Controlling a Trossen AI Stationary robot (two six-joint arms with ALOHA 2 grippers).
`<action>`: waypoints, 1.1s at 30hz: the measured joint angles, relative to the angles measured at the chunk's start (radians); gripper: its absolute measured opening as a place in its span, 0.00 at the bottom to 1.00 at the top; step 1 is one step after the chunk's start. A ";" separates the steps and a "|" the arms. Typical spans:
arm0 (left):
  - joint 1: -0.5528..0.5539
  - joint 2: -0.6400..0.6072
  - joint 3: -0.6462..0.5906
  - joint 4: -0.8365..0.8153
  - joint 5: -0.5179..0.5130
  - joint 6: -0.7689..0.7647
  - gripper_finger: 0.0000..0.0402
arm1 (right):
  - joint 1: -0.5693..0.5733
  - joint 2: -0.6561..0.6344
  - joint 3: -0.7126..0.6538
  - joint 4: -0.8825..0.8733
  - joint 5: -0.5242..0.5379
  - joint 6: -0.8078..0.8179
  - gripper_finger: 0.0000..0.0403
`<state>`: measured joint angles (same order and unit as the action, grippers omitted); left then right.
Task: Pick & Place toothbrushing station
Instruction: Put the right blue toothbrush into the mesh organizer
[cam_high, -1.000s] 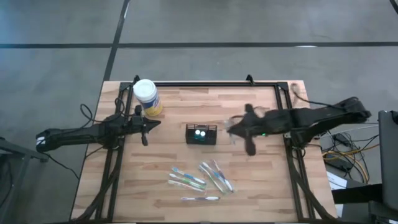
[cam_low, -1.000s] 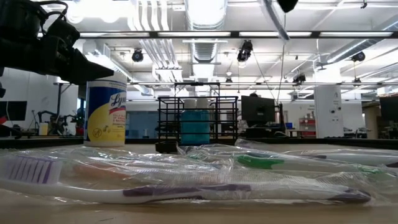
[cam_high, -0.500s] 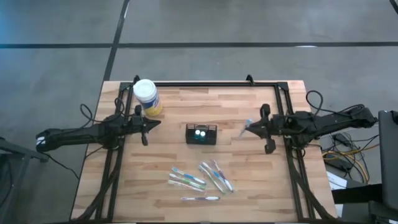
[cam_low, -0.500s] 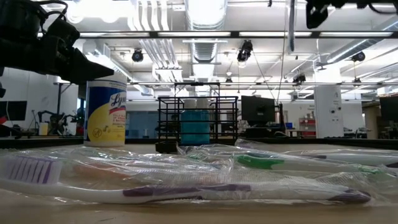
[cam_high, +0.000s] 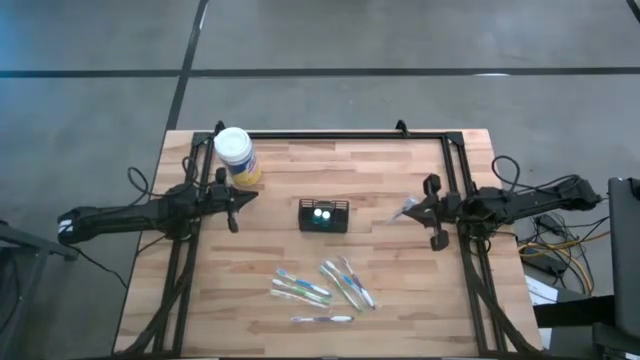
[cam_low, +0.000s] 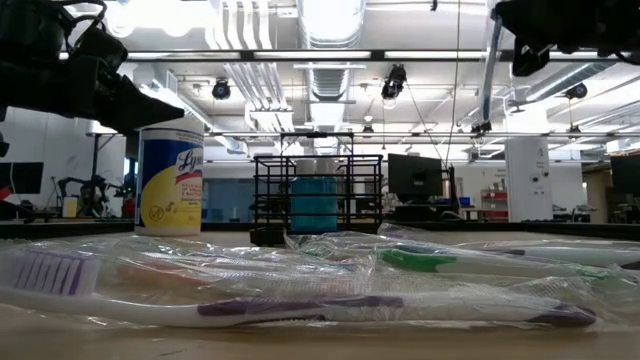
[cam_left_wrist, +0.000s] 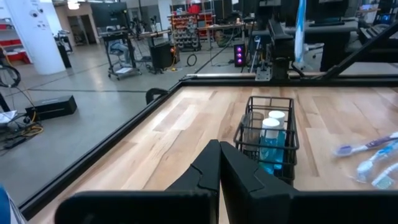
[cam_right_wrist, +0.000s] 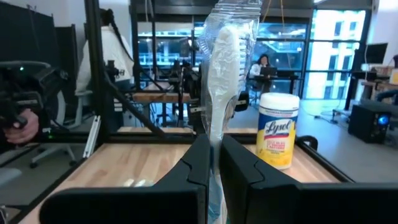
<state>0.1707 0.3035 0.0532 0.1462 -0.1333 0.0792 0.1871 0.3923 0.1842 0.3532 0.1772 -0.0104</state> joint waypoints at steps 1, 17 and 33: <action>0.000 0.000 0.000 0.005 0.000 0.000 0.02 | 0.000 -0.012 -0.010 0.007 0.000 -0.007 0.03; 0.000 0.000 0.000 0.013 0.000 -0.001 0.02 | 0.000 -0.252 -0.176 0.020 0.006 -0.033 0.03; 0.000 0.000 0.000 0.014 0.000 -0.004 0.02 | 0.000 -0.292 -0.176 0.035 0.009 -0.023 0.03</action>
<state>0.1709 0.3033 0.0532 0.1600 -0.1333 0.0750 0.1868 0.1008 0.0086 0.3883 0.1860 -0.0335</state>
